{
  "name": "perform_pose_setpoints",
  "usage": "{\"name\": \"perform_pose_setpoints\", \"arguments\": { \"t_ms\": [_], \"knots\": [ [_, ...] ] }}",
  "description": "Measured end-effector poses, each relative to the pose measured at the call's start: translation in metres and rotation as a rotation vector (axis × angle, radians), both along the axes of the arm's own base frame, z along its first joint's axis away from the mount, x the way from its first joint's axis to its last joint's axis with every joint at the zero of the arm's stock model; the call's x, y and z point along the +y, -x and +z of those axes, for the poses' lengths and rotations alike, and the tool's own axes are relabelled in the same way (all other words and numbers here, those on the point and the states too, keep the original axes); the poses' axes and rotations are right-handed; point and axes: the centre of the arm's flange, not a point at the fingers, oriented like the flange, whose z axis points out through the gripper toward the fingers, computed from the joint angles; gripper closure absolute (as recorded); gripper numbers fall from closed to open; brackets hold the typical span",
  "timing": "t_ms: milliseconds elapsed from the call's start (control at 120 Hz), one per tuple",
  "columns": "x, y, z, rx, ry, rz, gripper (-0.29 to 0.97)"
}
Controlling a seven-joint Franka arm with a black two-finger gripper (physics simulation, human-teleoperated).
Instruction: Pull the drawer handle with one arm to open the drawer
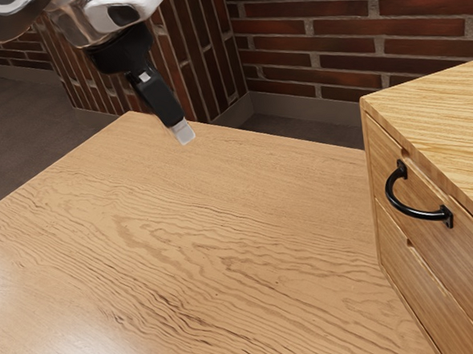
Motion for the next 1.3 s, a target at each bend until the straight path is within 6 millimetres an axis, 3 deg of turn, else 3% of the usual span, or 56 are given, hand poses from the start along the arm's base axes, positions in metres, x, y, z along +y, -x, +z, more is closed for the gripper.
{"name": "perform_pose_setpoints", "arguments": {
  "t_ms": [67,142,383,533,608,767,933,1067,1158,1300],
  "knots": [
    [-0.027,-0.011,-0.021,0.053,0.021,-0.012,0.00],
    [-0.054,-0.013,-0.030,0.085,0.035,-0.022,0.00],
    [-0.133,0.023,-0.019,0.183,0.132,-0.028,0.00],
    [-0.172,0.032,-0.022,0.242,0.240,0.017,0.00],
    [-0.187,0.031,-0.033,0.238,0.275,0.072,0.00],
    [-0.199,0.017,-0.037,0.162,0.367,0.196,0.00],
    [-0.184,-0.002,-0.037,0.092,0.430,0.338,0.00],
    [-0.176,-0.005,-0.031,0.029,0.412,0.414,0.00],
    [-0.190,-0.001,-0.031,0.001,0.377,0.426,0.00],
    [-0.227,0.015,-0.032,-0.014,0.342,0.404,0.00]
  ]
}}
